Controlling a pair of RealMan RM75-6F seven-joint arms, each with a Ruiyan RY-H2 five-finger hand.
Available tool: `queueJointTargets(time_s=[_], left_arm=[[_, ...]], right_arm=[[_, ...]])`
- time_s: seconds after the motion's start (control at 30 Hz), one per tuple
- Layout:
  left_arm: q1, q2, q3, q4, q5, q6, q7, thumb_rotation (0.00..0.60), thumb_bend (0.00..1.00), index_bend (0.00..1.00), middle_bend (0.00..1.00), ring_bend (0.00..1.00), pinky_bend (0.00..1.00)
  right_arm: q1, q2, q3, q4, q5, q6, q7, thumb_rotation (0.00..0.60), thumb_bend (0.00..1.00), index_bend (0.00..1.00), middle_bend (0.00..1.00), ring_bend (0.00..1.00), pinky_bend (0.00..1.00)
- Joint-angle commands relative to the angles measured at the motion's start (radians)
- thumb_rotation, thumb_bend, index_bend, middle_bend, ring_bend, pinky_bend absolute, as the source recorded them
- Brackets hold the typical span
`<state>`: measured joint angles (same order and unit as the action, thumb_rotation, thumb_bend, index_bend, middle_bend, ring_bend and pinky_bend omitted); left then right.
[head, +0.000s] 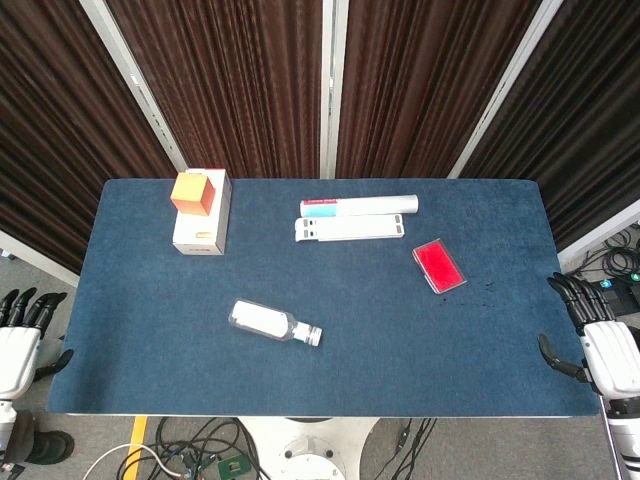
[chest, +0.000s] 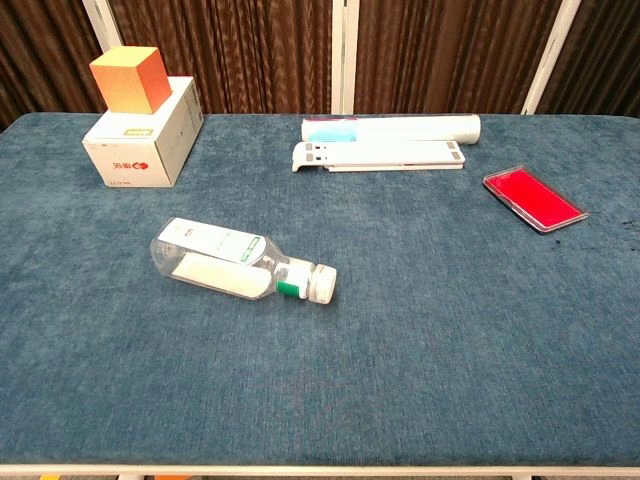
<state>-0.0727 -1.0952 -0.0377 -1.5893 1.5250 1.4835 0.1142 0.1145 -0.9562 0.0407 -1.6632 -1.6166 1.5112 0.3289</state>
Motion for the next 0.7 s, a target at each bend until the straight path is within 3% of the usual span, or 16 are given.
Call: queueJointTargets(time_s=[0.03, 0.13, 0.3, 0.5, 0.7], left_arm=[[-0.081, 0.008, -0.013, 0.009, 0.064, -0.073, -0.059, 0.600, 0.19, 0.15, 0.15, 0.06, 0.06], [-0.159, -0.005, -0.023, 0.023, 0.106, -0.145, -0.118, 0.600, 0.19, 0.15, 0.15, 0.06, 0.06], [-0.294, -0.054, -0.050, 0.035, 0.134, -0.285, -0.110, 0.600, 0.19, 0.14, 0.15, 0.06, 0.06], [-0.458, -0.159, -0.075, 0.073, 0.091, -0.504, -0.087, 0.600, 0.19, 0.12, 0.14, 0.06, 0.07], [-0.562, -0.301, -0.081, 0.169, 0.047, -0.626, -0.015, 0.600, 0.19, 0.11, 0.11, 0.06, 0.07]], right_arm=[[0.004, 0.008, 0.004, 0.004, 0.005, -0.006, -0.002, 0.600, 0.38, 0.00, 0.03, 0.00, 0.00], [0.012, 0.009, 0.009, 0.002, -0.001, -0.008, -0.003, 0.600, 0.38, 0.00, 0.03, 0.00, 0.00], [0.023, 0.011, 0.012, 0.001, 0.004, -0.027, -0.007, 0.600, 0.38, 0.00, 0.03, 0.00, 0.00], [0.037, 0.011, 0.012, -0.003, 0.008, -0.051, -0.013, 0.600, 0.38, 0.00, 0.03, 0.00, 0.00], [0.047, 0.011, 0.011, -0.008, 0.016, -0.073, -0.020, 0.600, 0.38, 0.00, 0.03, 0.00, 0.00]])
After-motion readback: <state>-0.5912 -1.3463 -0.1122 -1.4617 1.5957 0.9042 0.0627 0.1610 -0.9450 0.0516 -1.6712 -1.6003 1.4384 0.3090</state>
